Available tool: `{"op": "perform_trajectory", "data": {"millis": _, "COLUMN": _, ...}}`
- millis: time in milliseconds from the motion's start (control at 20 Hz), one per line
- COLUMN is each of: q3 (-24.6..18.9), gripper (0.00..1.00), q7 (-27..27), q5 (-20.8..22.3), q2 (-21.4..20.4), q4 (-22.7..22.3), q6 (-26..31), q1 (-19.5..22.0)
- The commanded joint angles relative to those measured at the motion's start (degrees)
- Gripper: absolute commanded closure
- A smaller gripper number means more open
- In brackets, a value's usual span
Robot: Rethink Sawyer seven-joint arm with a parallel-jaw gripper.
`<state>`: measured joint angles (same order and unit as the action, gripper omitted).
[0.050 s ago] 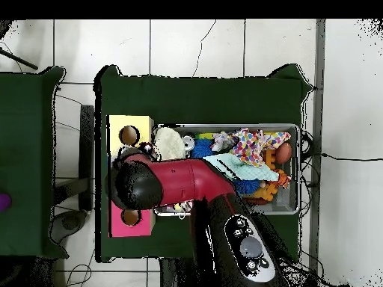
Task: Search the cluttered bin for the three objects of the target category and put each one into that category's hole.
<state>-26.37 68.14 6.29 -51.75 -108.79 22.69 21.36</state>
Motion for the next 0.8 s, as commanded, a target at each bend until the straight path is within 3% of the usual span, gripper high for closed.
{"op": "perform_trajectory", "data": {"millis": 50, "q3": -4.35, "gripper": 0.00, "q7": -0.82, "q5": 5.08, "q2": 1.98, "q4": -3.09, "q6": 0.17, "q1": 3.45}}
{"op": "perform_trajectory", "data": {"millis": 800, "q3": -5.92, "gripper": 0.00, "q7": 0.44, "q5": 8.16, "q2": 3.35, "q4": -1.95, "q6": 0.80, "q1": 4.99}}
